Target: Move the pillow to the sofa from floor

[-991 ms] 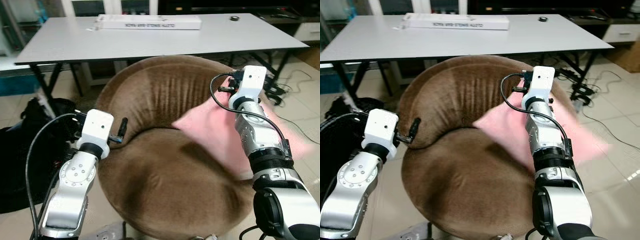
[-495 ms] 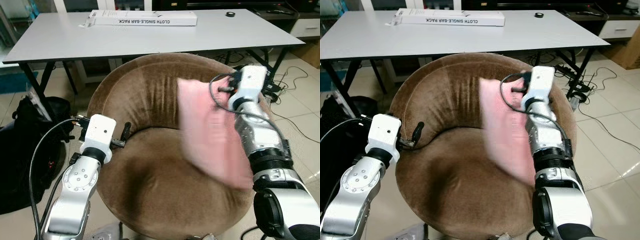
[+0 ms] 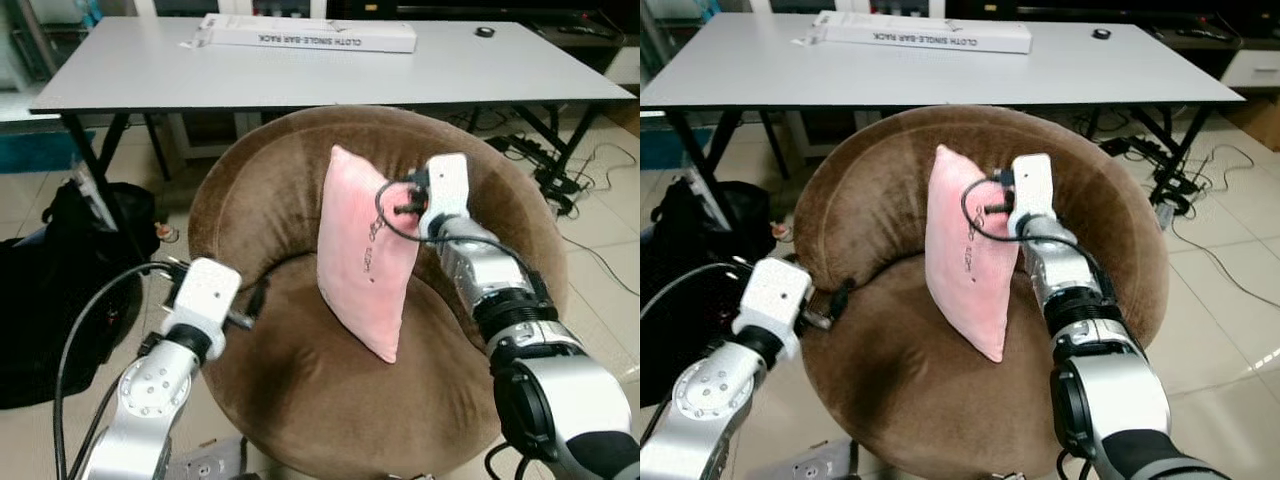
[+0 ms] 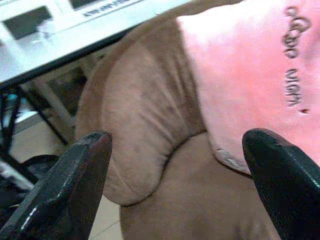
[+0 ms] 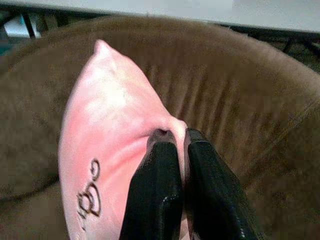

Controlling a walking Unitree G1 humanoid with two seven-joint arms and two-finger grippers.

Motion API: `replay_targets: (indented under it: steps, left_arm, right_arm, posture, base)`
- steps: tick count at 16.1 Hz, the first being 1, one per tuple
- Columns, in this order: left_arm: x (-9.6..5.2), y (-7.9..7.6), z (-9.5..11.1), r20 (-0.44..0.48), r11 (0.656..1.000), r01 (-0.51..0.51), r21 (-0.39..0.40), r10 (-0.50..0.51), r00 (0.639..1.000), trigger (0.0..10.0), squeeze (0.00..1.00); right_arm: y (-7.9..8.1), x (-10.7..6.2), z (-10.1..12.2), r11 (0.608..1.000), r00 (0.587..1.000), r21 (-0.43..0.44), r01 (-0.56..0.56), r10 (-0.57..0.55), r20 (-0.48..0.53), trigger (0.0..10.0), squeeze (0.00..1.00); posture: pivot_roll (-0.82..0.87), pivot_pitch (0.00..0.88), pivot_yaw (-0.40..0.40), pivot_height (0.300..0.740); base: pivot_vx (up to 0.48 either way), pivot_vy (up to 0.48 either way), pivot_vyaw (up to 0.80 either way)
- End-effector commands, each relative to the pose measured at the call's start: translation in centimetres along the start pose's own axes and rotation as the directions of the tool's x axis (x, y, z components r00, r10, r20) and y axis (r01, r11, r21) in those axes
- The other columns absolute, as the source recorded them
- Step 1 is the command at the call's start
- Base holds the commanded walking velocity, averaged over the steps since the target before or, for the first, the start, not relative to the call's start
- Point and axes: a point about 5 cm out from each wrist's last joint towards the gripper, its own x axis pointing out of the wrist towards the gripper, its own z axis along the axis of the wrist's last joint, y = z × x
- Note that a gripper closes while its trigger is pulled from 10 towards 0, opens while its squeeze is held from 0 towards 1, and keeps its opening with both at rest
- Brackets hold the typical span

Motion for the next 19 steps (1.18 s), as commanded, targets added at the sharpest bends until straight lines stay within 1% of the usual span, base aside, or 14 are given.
replay_targets:
  steps: [1, 2, 3, 4, 6, 7, 9, 11, 12, 13, 15, 17, 18, 19]
  left_arm:
    - [-0.3, -1.2, 0.5, 0.02, 0.995, 0.095, -0.014, -0.095, 0.995, 10.0, 0.0]
    - [-0.4, -1.7, 0.6, 0.027, 0.99, 0.138, -0.028, -0.137, 0.99, 10.0, 0.0]
    - [-0.8, -2.8, 0.8, 0.043, 0.966, 0.251, -0.063, -0.248, 0.968, 10.0, 0.0]
    - [-1.3, -3.6, 0.8, 0.034, 0.935, 0.35, -0.057, -0.349, 0.937, 10.0, 0.0]
    - [-1.5, -3.7, 0.7, 0.018, 0.926, 0.375, -0.037, -0.374, 0.927, 10.0, 0.0]
    - [-1.6, -3.5, 0.7, 0.013, 0.93, 0.367, -0.024, -0.367, 0.93, 10.0, 0.0]
    - [-1.6, -3.1, 0.9, 0.014, 0.933, 0.359, -0.024, -0.359, 0.933, 10.0, 0.0]
    - [-1.6, -3.1, 0.9, 0.011, 0.932, 0.363, -0.027, -0.362, 0.932, 10.0, 0.0]
    - [-1.6, -3.1, 0.9, 0.009, 0.93, 0.367, -0.028, -0.367, 0.93, 10.0, 0.0]
    - [-1.7, -3.3, 0.9, 0.007, 0.927, 0.375, -0.032, -0.375, 0.927, 10.0, 0.0]
    - [-1.7, -3.4, 0.9, 0.005, 0.927, 0.373, -0.032, -0.373, 0.928, 10.0, 0.0]
    - [-1.7, -3.2, 0.9, 0.004, 0.931, 0.363, -0.03, -0.363, 0.932, 10.0, 0.0]
    - [-1.7, -3.2, 0.9, 0.003, 0.932, 0.36, -0.031, -0.361, 0.933, 10.0, 0.0]
    - [-1.7, -3.2, 0.9, 0.002, 0.933, 0.358, -0.032, -0.359, 0.934, 10.0, 0.0]
  right_arm:
    - [-0.6, 0.1, 0.1, 0.998, 1.0, -0.049, 0.027, -0.028, -0.006, 10.0, 0.0]
    - [-0.9, 0.1, -0.3, 0.996, 0.999, -0.072, 0.047, -0.048, -0.024, 10.0, 0.0]
    - [-1.9, 0.0, -0.8, 0.988, 0.991, -0.105, 0.114, -0.12, -0.055, 10.0, 0.0]
    - [-3.5, -0.3, -0.9, 0.97, 0.975, -0.134, 0.203, -0.213, -0.064, 10.0, 0.0]
    - [-4.8, -0.5, -0.7, 0.95, 0.957, -0.153, 0.272, -0.283, -0.057, 10.0, 0.0]
    - [-6.4, -0.8, -0.2, 0.921, 0.934, -0.189, 0.341, -0.354, -0.041, 10.0, 0.0]
    - [-8.0, -1.1, 0.7, 0.891, 0.915, -0.236, 0.387, -0.403, -0.019, 10.0, 0.0]
    - [-8.3, -1.2, 0.3, 0.892, 0.921, -0.272, 0.362, -0.387, -0.045, 10.0, 0.0]
    - [-7.8, -1.2, -0.8, 0.908, 0.934, -0.285, 0.306, -0.345, -0.097, 10.0, 0.49]
    - [-7.2, -1.2, -1.7, 0.929, 0.945, -0.266, 0.257, -0.299, -0.132, 10.0, 1.0]
    - [-7.0, -1.3, -2.7, 0.939, 0.94, -0.229, 0.257, -0.298, -0.164, 10.0, 1.0]
    - [-7.2, -1.4, -2.6, 0.934, 0.936, -0.225, 0.278, -0.316, -0.156, 10.0, 1.0]
    - [-7.6, -1.4, -2.4, 0.927, 0.933, -0.235, 0.291, -0.329, -0.146, 10.0, 1.0]
    - [-8.6, -1.6, -1.8, 0.911, 0.924, -0.255, 0.324, -0.363, -0.121, 10.0, 1.0]
  posture:
    - [0.12, 0.057, -0.064, 0.74]
    - [0.13, 0.064, -0.063, 0.74]
    - [0.14, 0.082, -0.057, 0.74]
    - [0.14, 0.087, -0.053, 0.74]
    - [0.14, 0.094, -0.047, 0.74]
    - [0.14, 0.097, -0.045, 0.74]
    - [0.14, 0.102, -0.044, 0.74]
    - [0.14, 0.103, -0.044, 0.74]
    - [0.14, 0.106, -0.045, 0.74]
    - [0.14, 0.106, -0.045, 0.74]
    - [0.14, 0.106, -0.045, 0.74]
    - [0.15, 0.107, -0.046, 0.74]
    - [0.15, 0.107, -0.046, 0.74]
    - [0.15, 0.106, -0.047, 0.74]
  base:
    - [0.0, 0.0, 0.0]
    - [0.0, 0.0, 0.0]
    - [0.0, 0.0, 0.0]
    - [0.0, 0.0, 0.0]
    - [0.0, 0.0, 0.0]
    - [0.0, 0.0, 0.0]
    - [0.0, 0.0, 0.0]
    - [0.0, 0.0, 0.0]
    - [0.0, 0.0, 0.0]
    - [0.0, 0.0, 0.0]
    - [0.0, 0.0, 0.0]
    - [0.0, 0.0, 0.0]
    - [0.0, 0.0, 0.0]
    - [0.0, 0.0, 0.0]
